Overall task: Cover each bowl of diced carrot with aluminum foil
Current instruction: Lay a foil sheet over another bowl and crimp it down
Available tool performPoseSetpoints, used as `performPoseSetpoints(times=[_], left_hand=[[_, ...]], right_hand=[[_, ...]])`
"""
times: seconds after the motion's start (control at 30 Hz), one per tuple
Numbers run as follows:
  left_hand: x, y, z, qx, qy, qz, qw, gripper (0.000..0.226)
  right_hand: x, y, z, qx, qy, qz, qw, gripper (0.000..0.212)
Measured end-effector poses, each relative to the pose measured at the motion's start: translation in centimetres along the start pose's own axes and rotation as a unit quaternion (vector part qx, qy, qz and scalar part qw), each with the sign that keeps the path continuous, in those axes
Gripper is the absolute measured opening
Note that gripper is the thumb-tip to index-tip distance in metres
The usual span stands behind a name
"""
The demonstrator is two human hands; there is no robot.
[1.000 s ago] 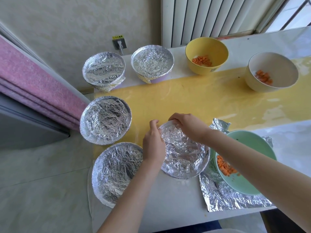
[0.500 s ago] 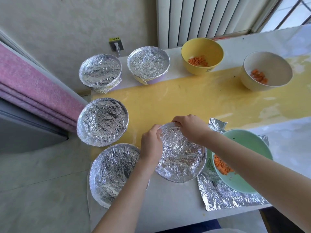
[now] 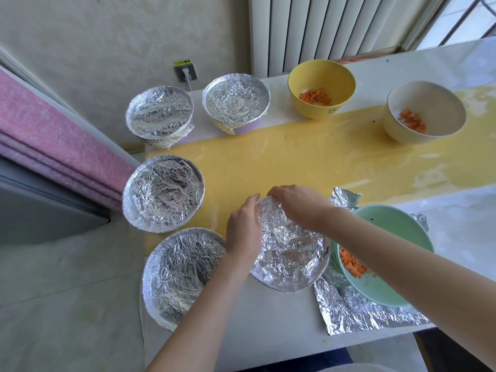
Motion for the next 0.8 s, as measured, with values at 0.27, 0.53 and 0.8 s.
performPoseSetpoints(times=[0.27, 0.53, 0.8], left_hand=[[0.0, 0.1, 0.0, 0.002, -0.012, 0.005, 1.0, 0.038], [-0.1, 0.2, -0.2, -0.004, -0.035, 0.005, 0.999, 0.035], [0.3, 0.3, -0.2, -0.015, -0.046, -0.004, 0.999, 0.027]], right_hand=[[0.5, -0.3, 0.1, 0.0, 0.038, 0.015, 0.999, 0.034], [0.7, -0.4, 0.2, 0.001, 0.04, 0.017, 0.999, 0.033], [-0.5, -0.5, -0.6, 0.015, -0.113, 0.0, 0.994, 0.029]])
Point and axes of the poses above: each hand's wrist, its own y-axis away from the middle knuckle, its own z-axis out of the back of the hand, x = y × z, the point moved 9 cm from there along -y, towards the middle knuckle, and after that the axes turned 2 degrees about z, right-handed, at the moved point
